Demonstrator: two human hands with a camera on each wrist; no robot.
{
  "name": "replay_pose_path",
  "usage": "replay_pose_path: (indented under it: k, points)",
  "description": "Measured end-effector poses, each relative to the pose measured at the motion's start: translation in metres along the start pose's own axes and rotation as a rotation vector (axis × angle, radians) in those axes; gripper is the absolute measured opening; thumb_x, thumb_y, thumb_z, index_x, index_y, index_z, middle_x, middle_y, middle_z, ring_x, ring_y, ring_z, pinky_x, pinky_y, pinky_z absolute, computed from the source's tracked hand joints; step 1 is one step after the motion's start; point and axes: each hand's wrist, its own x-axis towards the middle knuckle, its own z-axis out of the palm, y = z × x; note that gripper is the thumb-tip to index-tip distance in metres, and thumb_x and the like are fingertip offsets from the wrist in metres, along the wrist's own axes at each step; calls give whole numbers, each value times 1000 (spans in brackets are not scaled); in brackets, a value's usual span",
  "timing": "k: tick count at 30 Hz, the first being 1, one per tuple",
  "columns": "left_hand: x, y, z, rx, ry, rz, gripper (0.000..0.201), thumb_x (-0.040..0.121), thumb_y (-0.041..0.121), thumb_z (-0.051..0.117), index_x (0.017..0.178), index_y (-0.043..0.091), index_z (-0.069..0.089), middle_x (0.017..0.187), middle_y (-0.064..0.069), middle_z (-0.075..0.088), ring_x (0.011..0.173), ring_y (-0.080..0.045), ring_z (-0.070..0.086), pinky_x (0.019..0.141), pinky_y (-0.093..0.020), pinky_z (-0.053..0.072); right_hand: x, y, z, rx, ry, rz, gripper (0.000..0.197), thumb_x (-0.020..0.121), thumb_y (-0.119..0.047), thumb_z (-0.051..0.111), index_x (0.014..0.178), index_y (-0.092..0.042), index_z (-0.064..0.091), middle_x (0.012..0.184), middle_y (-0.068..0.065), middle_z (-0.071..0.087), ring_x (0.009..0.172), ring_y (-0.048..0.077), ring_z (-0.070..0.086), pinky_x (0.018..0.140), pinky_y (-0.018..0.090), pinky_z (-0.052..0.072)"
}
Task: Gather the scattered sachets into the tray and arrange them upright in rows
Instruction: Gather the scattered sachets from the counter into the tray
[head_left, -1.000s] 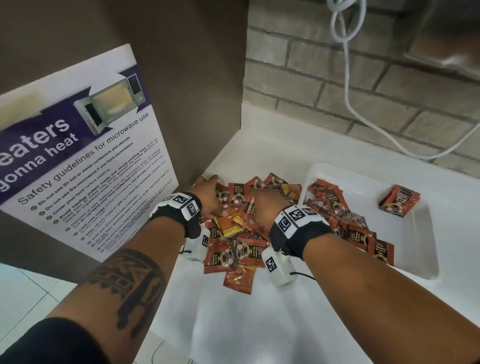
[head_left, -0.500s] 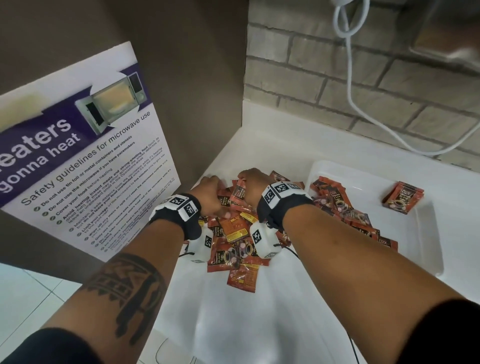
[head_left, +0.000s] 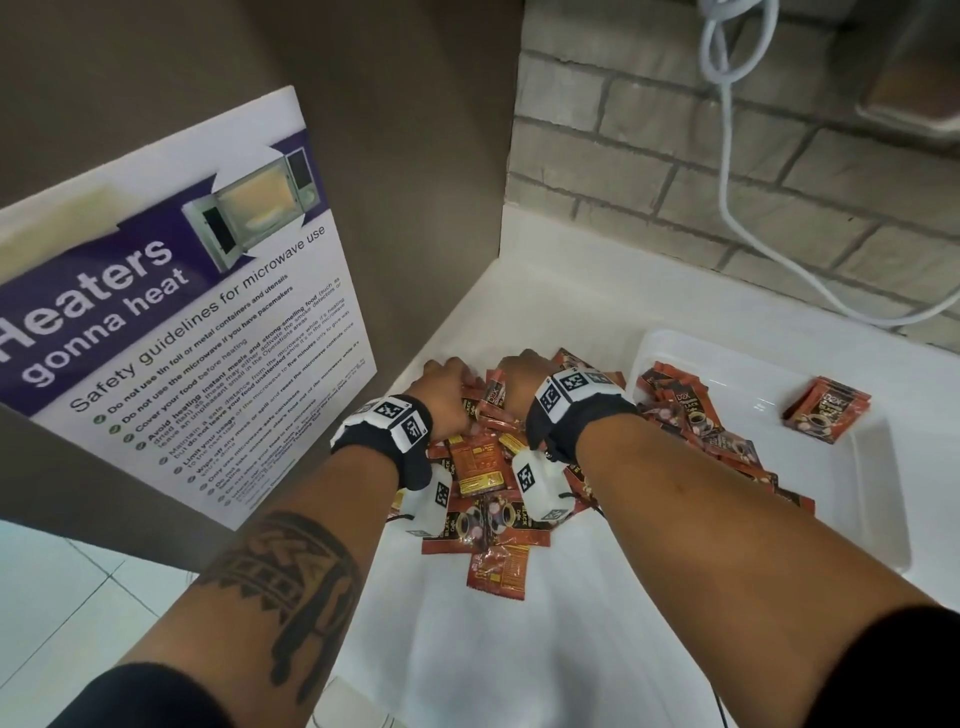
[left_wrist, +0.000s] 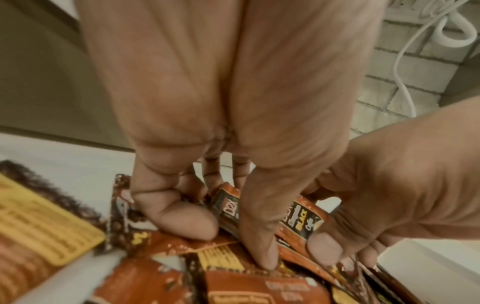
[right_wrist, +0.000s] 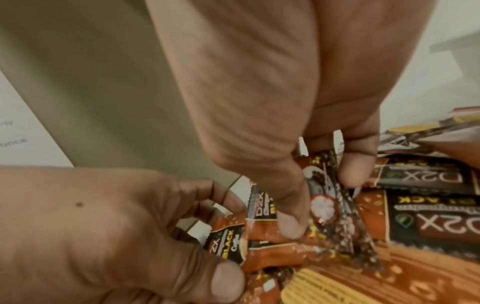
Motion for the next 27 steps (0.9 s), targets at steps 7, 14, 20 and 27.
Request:
replay_pose_path:
  k: [7, 14, 20, 27]
  points:
    - [5, -2, 1, 27, 0, -1, 89, 77, 28, 86, 150, 17, 36, 146, -16, 37, 126, -31, 53, 101, -33, 45, 3, 14, -20, -26, 39, 74, 21, 75, -16, 76, 84, -11, 57, 108, 10, 67, 83, 23, 59, 78, 33, 55]
    - [4, -6, 3, 14, 24, 18, 82, 78, 30, 85, 145, 13, 41, 144, -14, 36, 118, -31, 57, 94, -30, 45, 4, 15, -3, -61, -35, 67, 34, 81, -17, 73, 109, -3, 62, 85, 4, 53, 101, 26, 60, 78, 35, 50]
    - [4, -12, 4, -23, 58, 61, 80, 77, 29, 86, 143, 13, 43, 137, -11, 52, 123, -27, 53, 96, -29, 40, 13, 17, 2, -3, -63, 39, 69, 72, -17, 82, 134, -5, 55, 123, 16, 61, 111, 32, 62, 89, 36, 51]
    - [5, -17, 5, -24, 68, 86, 72, 78, 27, 85, 137, 13, 47, 131, -10, 52, 119, -27, 53, 94, -30, 41, -6, 22, -21, 145, 9, 36, 11, 88, -12, 67, 95, -4, 65, 87, 4, 59, 91, 24, 59, 73, 29, 43]
